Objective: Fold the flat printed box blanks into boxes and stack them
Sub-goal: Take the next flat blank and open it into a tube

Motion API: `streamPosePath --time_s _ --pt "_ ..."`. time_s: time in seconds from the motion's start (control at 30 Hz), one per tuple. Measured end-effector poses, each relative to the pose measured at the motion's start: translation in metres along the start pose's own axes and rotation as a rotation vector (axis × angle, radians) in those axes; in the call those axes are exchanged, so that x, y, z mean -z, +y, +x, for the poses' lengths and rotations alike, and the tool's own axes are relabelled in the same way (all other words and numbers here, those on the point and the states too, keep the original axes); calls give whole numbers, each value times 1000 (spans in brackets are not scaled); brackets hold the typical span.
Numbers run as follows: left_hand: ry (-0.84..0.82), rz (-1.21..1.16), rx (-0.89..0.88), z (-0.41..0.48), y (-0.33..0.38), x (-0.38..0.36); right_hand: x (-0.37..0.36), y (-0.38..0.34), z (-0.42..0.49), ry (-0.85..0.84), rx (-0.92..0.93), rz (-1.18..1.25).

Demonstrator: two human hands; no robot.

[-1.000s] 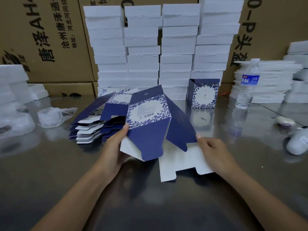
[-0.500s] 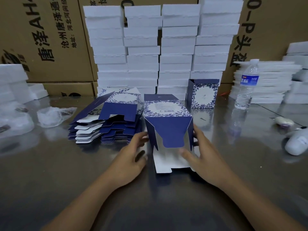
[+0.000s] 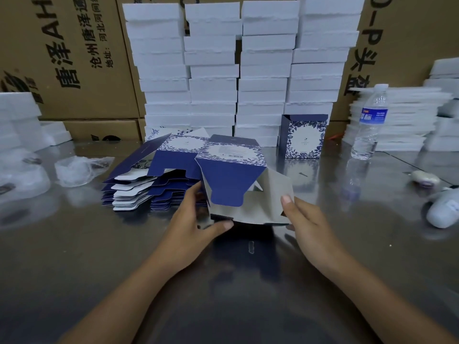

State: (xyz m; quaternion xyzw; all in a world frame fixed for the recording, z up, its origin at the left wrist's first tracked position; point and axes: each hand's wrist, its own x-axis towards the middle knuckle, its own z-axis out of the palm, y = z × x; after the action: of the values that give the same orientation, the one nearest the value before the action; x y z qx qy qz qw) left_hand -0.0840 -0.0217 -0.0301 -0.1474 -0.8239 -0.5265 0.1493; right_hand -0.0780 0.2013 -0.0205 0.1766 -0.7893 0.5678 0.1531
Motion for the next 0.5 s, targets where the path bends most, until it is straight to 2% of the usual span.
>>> streamPosePath --time_s 0.13,0.27,0.5 --pt "80 16 -10 0 2 0 -6 0 -1 35 -12 38" --pt "79 -34 -20 -1 6 -1 -8 -1 -3 188 117 -72" --pt "95 -50 -72 1 4 -4 -6 -13 -8 232 230 -172"
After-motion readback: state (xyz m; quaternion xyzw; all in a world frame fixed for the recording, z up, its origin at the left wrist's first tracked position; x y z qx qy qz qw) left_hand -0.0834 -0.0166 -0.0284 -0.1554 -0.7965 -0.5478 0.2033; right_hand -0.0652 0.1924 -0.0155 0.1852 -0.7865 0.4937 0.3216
